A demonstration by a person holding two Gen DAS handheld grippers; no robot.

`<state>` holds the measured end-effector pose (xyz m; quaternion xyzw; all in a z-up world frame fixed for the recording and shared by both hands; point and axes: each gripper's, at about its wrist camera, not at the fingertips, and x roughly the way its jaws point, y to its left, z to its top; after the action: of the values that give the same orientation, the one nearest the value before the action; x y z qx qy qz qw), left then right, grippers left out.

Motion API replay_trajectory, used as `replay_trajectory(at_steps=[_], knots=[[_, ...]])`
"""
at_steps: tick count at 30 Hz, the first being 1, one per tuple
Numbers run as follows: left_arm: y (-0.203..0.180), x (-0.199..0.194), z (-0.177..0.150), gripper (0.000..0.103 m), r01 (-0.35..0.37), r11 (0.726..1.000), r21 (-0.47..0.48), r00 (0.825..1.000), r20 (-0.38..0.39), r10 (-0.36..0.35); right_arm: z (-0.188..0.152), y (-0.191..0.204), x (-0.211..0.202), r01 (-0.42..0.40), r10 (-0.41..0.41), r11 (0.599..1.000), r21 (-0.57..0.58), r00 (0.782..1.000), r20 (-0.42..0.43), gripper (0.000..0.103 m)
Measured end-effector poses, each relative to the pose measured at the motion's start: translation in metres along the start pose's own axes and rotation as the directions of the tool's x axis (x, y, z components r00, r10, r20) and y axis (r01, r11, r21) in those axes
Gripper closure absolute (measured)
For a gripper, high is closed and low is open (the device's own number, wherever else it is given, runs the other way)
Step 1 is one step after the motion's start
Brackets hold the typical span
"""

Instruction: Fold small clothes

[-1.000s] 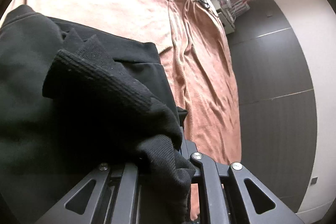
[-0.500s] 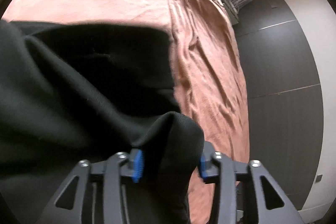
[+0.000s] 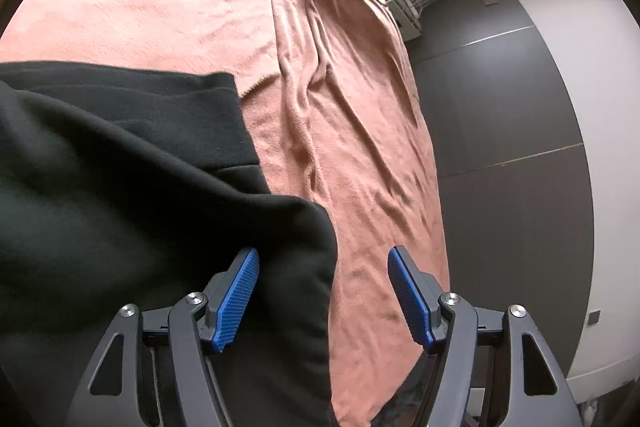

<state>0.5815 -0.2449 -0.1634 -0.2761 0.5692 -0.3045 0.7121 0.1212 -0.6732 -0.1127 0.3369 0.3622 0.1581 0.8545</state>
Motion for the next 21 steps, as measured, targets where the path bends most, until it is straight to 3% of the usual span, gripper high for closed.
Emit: replay_trajectory(at_steps=[8, 15, 18, 20, 21], knots=[[0.007, -0.057, -0.024, 0.035, -0.089, 0.995, 0.041, 0.995, 0.039, 0.087, -0.006, 0.003, -0.005, -0.015, 0.015, 1.000, -0.005, 1.000, 0.006, 0.095], [0.040, -0.107, -0.049, 0.035, -0.143, 0.990, -0.010, 0.986, 0.082, 0.144, -0.004, -0.001, -0.005, -0.039, 0.039, 0.999, 0.038, 0.999, -0.003, 0.092], [0.055, -0.127, -0.062, 0.035, -0.149, 0.988, -0.028, 0.984, 0.097, 0.151, 0.000, 0.014, -0.012, 0.009, -0.009, 1.000, -0.024, 1.000, 0.000, 0.082], [0.065, -0.140, -0.073, 0.035, -0.158, 0.987, -0.038, 0.981, 0.108, 0.161, 0.003, 0.020, -0.018, 0.004, -0.003, 1.000, -0.027, 1.000, 0.014, 0.051], [0.069, -0.145, -0.078, 0.035, -0.160, 0.986, -0.043, 0.980, 0.113, 0.164, 0.005, 0.024, -0.021, 0.014, -0.013, 0.999, -0.033, 1.000, 0.027, 0.045]])
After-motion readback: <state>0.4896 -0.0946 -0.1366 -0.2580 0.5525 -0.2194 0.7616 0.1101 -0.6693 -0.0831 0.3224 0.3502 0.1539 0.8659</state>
